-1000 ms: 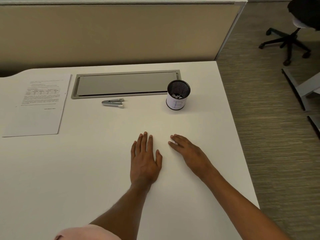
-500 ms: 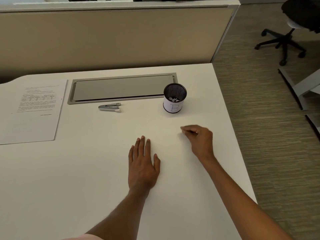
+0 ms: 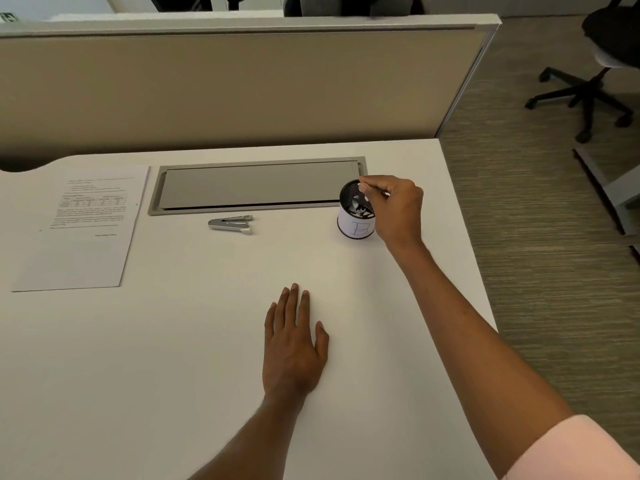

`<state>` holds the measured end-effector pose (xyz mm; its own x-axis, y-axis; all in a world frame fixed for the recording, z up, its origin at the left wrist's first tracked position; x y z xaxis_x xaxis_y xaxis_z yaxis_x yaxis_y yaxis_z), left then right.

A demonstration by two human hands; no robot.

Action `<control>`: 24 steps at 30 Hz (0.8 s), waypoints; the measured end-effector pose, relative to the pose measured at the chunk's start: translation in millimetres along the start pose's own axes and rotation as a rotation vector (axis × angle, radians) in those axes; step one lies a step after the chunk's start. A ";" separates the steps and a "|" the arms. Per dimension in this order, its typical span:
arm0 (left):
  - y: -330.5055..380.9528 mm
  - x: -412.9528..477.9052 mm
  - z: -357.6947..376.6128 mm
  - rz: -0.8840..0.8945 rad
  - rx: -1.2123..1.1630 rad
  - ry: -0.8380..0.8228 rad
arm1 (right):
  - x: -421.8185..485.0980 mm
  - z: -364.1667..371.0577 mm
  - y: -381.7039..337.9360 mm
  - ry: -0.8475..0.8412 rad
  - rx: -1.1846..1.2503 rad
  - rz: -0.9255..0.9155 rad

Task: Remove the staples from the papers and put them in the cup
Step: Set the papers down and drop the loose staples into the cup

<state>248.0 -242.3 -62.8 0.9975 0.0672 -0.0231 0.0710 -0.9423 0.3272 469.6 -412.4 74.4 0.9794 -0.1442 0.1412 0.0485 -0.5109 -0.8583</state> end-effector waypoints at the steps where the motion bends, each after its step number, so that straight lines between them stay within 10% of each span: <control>1: 0.2 0.3 -0.2 0.001 0.002 -0.001 | 0.9 1.6 0.6 -0.009 -0.012 0.001; 11: 0.4 0.6 -0.2 -0.002 0.005 -0.005 | -37.0 -30.7 10.2 0.070 0.081 -0.004; 24: 2.9 -1.6 -4.9 0.012 -0.006 0.022 | -145.5 -10.7 106.8 -0.227 -0.253 0.203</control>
<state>246.5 -243.5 -57.3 0.9980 0.0628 0.0019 0.0586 -0.9412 0.3328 330.2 -455.1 -32.5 0.9839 -0.0872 -0.1560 -0.1727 -0.6884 -0.7045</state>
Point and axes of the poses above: each hand's wrist, its own x-axis towards the middle knuckle, its own z-axis out of the palm, y = z × x, the point moved 8 cm from there along x, towards the middle knuckle, and after that the axes turned 7 degrees about z, right-handed, at the moved point
